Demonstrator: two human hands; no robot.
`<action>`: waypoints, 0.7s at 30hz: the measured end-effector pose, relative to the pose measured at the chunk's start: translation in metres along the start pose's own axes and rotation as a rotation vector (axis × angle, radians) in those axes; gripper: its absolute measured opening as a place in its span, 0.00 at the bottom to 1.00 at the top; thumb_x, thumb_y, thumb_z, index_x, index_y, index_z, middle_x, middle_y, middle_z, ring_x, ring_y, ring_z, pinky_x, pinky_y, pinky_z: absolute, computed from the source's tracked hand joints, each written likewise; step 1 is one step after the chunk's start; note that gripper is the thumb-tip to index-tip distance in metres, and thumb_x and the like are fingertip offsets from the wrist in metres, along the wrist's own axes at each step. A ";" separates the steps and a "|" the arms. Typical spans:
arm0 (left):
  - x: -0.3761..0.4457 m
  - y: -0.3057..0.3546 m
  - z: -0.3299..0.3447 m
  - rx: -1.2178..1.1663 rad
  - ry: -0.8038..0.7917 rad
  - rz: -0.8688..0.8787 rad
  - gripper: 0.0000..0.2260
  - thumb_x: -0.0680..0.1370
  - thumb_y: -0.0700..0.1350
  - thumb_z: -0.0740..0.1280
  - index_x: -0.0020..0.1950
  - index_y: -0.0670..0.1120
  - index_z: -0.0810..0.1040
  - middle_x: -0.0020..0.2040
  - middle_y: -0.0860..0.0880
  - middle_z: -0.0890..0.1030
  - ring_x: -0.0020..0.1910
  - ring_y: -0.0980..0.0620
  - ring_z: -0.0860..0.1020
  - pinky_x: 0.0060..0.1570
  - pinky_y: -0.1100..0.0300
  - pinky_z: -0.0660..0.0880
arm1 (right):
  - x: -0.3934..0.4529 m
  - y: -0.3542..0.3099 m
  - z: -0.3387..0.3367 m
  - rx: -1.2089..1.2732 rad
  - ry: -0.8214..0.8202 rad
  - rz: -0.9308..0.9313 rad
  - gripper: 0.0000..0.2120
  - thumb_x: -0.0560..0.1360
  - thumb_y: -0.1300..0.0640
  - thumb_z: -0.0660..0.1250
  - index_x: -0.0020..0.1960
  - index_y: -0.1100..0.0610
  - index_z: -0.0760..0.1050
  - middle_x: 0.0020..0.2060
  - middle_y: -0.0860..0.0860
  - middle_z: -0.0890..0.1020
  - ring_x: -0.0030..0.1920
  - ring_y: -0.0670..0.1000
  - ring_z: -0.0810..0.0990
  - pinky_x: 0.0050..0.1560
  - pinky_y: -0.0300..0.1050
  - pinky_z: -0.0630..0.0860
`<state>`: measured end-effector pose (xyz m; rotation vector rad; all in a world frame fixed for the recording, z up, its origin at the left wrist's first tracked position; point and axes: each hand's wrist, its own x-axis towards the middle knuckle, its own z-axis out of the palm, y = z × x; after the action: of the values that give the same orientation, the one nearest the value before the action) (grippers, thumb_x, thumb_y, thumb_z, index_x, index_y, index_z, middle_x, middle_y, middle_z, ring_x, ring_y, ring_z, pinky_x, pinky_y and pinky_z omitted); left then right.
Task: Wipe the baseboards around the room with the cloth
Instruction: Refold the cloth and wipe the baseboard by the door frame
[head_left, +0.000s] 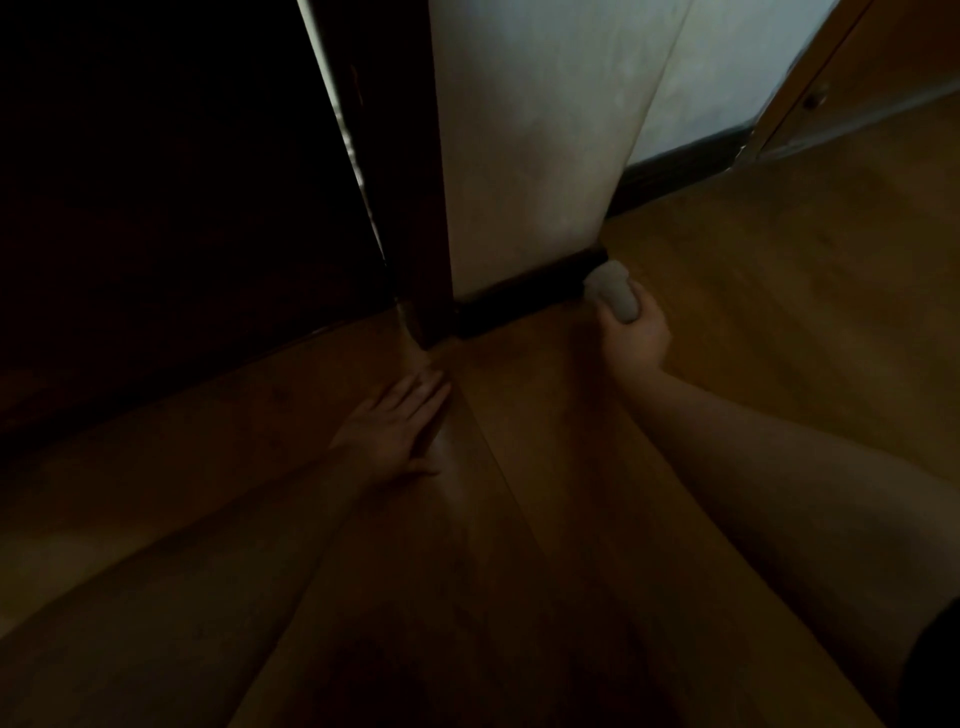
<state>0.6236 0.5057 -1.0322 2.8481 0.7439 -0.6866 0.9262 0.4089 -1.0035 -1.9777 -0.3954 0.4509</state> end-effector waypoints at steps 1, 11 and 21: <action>0.001 0.000 0.001 0.004 -0.028 -0.004 0.45 0.75 0.72 0.55 0.78 0.55 0.30 0.79 0.53 0.32 0.79 0.50 0.37 0.77 0.45 0.45 | 0.008 0.002 -0.003 0.004 0.026 0.035 0.26 0.76 0.51 0.70 0.73 0.50 0.70 0.67 0.50 0.76 0.64 0.50 0.75 0.58 0.40 0.69; 0.007 0.002 -0.005 -0.072 -0.176 -0.026 0.44 0.77 0.69 0.59 0.79 0.55 0.33 0.78 0.53 0.31 0.79 0.47 0.38 0.76 0.43 0.47 | 0.012 -0.015 0.032 -0.120 -0.058 0.026 0.25 0.79 0.51 0.66 0.75 0.52 0.67 0.68 0.53 0.75 0.68 0.55 0.73 0.66 0.43 0.67; 0.010 0.001 0.003 -0.142 -0.132 -0.009 0.45 0.76 0.66 0.64 0.80 0.55 0.36 0.79 0.52 0.33 0.79 0.46 0.39 0.77 0.45 0.47 | -0.088 -0.025 0.089 -0.076 -0.211 -0.082 0.26 0.79 0.52 0.68 0.74 0.56 0.68 0.68 0.54 0.74 0.66 0.53 0.72 0.64 0.41 0.67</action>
<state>0.6308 0.5086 -1.0393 2.6451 0.7533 -0.7808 0.8045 0.4480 -1.0048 -1.9849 -0.6318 0.6019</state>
